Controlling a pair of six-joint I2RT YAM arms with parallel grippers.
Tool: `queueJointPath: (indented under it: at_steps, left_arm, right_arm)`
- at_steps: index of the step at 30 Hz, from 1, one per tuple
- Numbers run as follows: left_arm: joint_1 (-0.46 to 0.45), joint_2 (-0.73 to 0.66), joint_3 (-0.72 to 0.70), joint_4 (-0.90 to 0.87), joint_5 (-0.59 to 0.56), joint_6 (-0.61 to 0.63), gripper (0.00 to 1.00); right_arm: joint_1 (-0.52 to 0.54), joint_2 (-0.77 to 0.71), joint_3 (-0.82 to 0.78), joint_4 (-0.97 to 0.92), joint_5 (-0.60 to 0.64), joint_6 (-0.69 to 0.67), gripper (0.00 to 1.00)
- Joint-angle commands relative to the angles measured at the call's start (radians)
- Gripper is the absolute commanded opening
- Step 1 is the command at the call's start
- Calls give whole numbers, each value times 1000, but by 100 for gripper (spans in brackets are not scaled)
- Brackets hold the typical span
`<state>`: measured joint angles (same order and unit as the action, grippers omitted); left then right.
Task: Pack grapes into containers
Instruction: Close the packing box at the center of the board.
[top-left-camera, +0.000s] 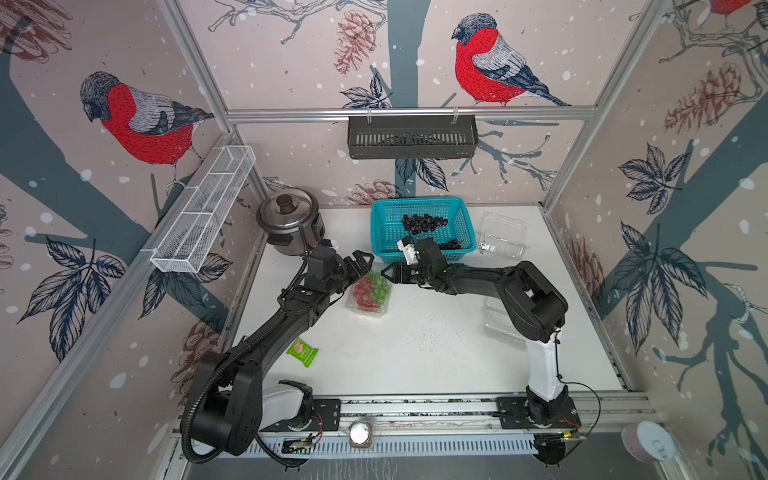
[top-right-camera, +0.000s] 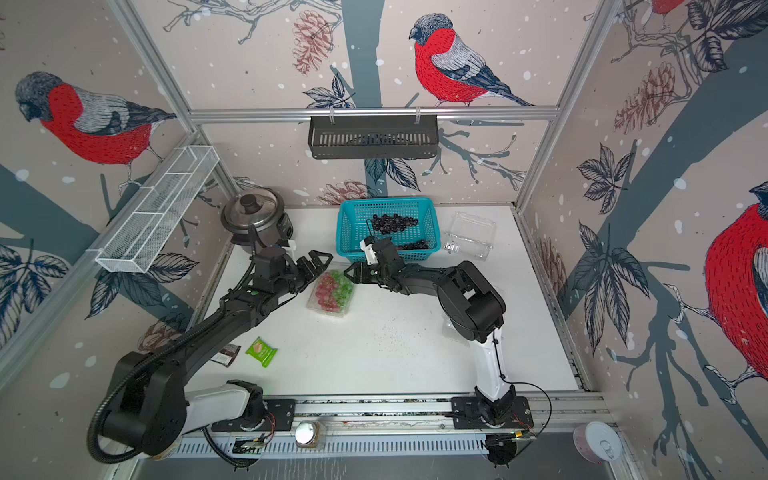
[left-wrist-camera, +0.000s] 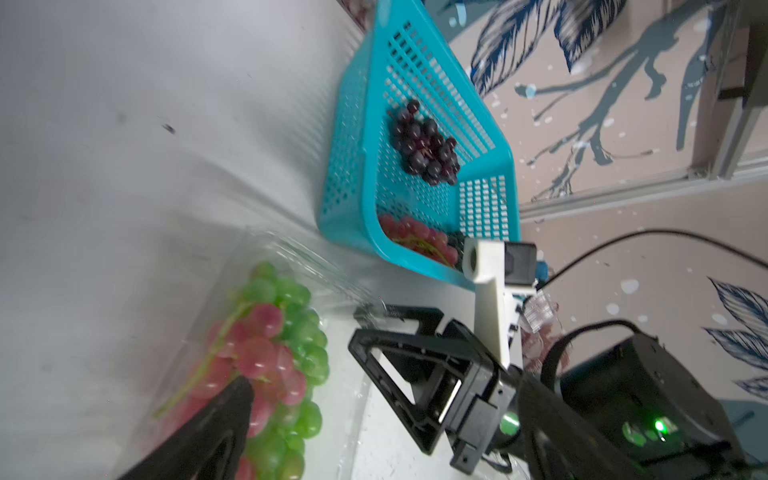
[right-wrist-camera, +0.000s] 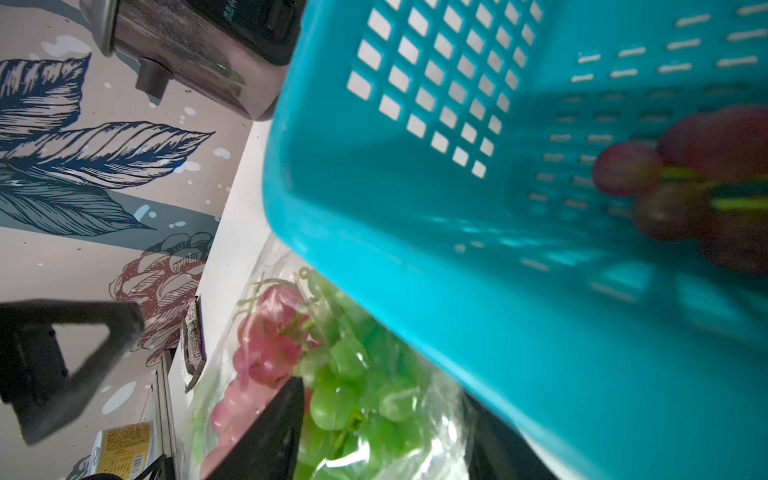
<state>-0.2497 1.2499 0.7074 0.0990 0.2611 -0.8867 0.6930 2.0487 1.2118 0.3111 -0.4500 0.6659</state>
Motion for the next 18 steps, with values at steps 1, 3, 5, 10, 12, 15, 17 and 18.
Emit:
queueJointPath:
  at_steps: [1, 3, 5, 10, 12, 15, 17, 18]
  left_arm:
    - [49, 24, 2, -66, -42, 15, 98]
    - [58, 72, 32, -74, -20, 12, 98]
    - [59, 143, 72, -74, 27, 19, 98]
    - [48, 333, 157, -47, 170, 32, 98]
    - [40, 346, 158, -15, 170, 31, 98]
    - [25, 373, 185, -10, 180, 29, 98]
    - [8, 392, 209, -11, 189, 31, 98]
    - [-4, 401, 223, -14, 190, 33, 98]
  right_arm:
    - [5, -24, -19, -12, 20, -14, 58]
    - [8, -37, -32, -8, 23, -11, 57]
    - [9, -53, -50, 0, 27, -6, 56]
    - [11, -96, -115, 26, 37, 17, 55]
    - [11, -112, -140, 32, 43, 21, 55]
    - [9, -141, -185, 46, 52, 38, 54]
    - [9, -164, -218, 58, 57, 54, 53]
    - [9, -176, -236, 64, 58, 63, 53]
